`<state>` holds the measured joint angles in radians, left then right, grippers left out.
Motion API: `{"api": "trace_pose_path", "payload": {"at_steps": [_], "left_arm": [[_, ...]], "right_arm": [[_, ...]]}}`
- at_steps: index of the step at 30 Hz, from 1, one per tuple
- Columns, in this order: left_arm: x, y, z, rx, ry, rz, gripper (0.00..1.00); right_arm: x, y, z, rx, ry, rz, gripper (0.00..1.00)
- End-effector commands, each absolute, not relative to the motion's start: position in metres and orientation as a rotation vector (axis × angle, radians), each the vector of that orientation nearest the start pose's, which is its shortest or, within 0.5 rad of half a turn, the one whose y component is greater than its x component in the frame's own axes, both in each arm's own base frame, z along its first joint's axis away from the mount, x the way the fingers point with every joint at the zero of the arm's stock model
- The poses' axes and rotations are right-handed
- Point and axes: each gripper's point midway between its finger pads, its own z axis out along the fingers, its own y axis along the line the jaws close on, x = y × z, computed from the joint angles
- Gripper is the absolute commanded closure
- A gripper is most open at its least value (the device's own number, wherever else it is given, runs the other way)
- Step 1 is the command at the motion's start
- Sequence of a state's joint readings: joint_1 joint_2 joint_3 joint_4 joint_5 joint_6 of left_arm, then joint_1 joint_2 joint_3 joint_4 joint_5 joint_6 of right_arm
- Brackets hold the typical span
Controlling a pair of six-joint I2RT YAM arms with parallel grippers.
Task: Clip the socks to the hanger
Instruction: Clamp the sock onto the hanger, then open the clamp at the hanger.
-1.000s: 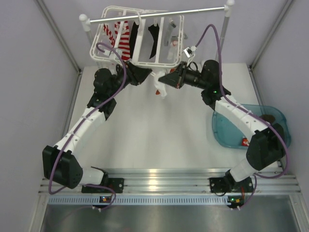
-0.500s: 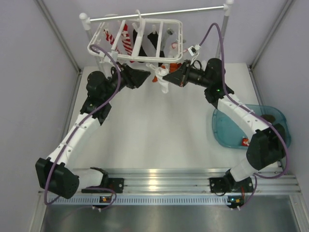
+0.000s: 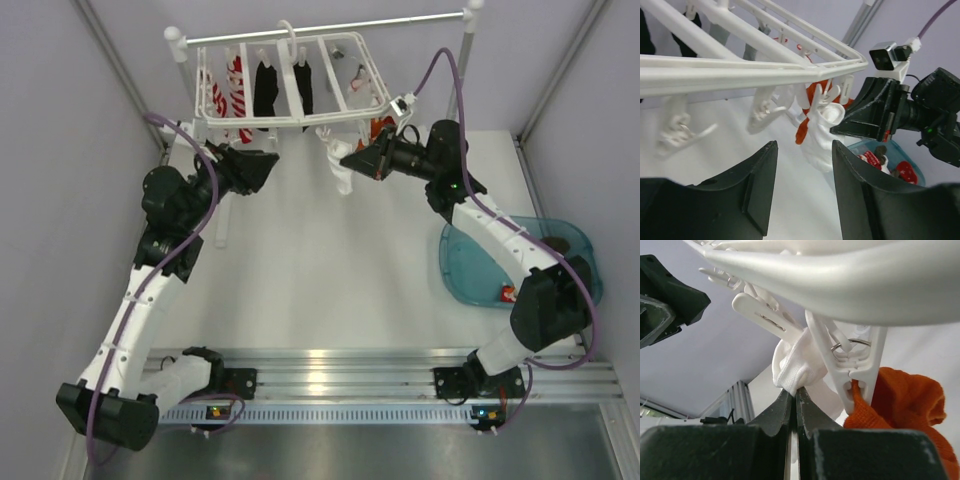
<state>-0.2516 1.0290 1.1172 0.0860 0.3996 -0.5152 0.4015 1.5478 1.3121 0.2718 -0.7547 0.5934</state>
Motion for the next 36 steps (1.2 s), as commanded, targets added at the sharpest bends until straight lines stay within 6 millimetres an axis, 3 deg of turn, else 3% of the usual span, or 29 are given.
{"api": "trace_pose_path", "payload": {"at_steps": [1, 7, 21, 28, 31, 36], "left_arm": [[0.33, -0.156, 0.424, 0.144, 1.47, -0.788, 0.48], [0.342, -0.158, 0.419, 0.177, 1.472, -0.757, 0.48], [0.366, -0.174, 0.442, 0.194, 1.361, -0.799, 0.52], [0.37, -0.18, 0.442, 0.226, 1.349, -0.801, 0.68], [0.368, -0.181, 0.443, 0.244, 1.344, -0.802, 0.81], [0.366, -0.185, 0.444, 0.257, 1.346, -0.82, 1.0]], "right_arm": [[0.362, 0.295, 0.384, -0.537, 1.545, 1.297, 1.0], [0.362, 0.295, 0.385, -0.544, 1.543, 1.289, 1.0], [0.364, 0.295, 0.382, -0.566, 1.553, 1.28, 1.0], [0.367, 0.295, 0.379, -0.572, 1.566, 1.263, 1.0], [0.369, 0.295, 0.376, -0.574, 1.574, 1.249, 0.98], [0.367, 0.293, 0.385, -0.606, 1.556, 1.215, 0.78]]}}
